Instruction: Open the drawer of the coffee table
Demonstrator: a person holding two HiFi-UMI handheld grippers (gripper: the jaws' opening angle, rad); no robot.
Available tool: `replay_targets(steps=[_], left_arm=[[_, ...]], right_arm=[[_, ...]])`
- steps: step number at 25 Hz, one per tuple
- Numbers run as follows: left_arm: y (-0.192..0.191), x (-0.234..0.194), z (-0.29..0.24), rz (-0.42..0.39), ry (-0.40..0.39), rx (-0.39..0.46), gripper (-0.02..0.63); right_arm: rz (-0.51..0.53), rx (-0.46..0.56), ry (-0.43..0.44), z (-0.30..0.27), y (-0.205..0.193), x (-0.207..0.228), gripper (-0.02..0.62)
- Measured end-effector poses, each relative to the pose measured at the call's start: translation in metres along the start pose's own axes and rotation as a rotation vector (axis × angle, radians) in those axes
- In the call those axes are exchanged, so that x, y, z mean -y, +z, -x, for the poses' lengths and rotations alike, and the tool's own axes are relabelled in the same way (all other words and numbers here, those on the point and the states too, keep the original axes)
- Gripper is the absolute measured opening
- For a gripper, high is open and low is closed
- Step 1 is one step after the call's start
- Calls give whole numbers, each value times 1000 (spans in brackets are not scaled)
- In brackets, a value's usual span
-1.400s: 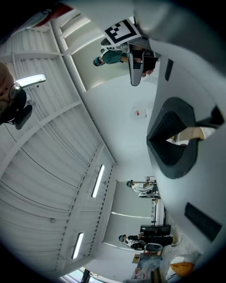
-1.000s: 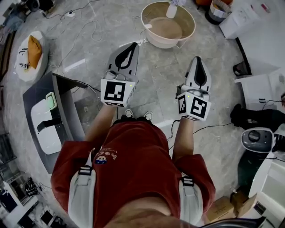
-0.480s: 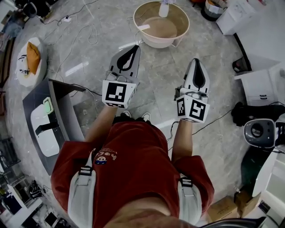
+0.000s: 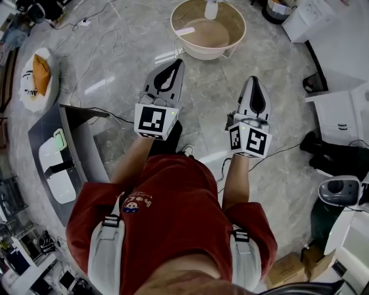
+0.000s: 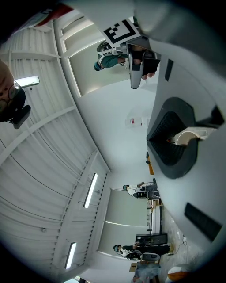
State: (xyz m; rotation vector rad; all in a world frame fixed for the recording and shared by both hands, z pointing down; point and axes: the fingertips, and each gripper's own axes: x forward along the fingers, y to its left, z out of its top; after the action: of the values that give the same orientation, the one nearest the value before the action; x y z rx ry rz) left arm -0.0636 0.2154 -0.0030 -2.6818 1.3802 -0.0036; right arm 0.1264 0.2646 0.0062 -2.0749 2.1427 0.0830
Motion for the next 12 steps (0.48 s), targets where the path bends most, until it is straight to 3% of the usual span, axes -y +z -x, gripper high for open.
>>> replay_targets(steps=[6, 12], left_arm=[[-21, -40, -41, 29, 1, 11, 12], [-30, -110, -101, 27, 15, 24, 13]], right_arm=[[24, -12, 10, -55, -16, -12, 21], [50, -23, 26, -146, -24, -31, 21]])
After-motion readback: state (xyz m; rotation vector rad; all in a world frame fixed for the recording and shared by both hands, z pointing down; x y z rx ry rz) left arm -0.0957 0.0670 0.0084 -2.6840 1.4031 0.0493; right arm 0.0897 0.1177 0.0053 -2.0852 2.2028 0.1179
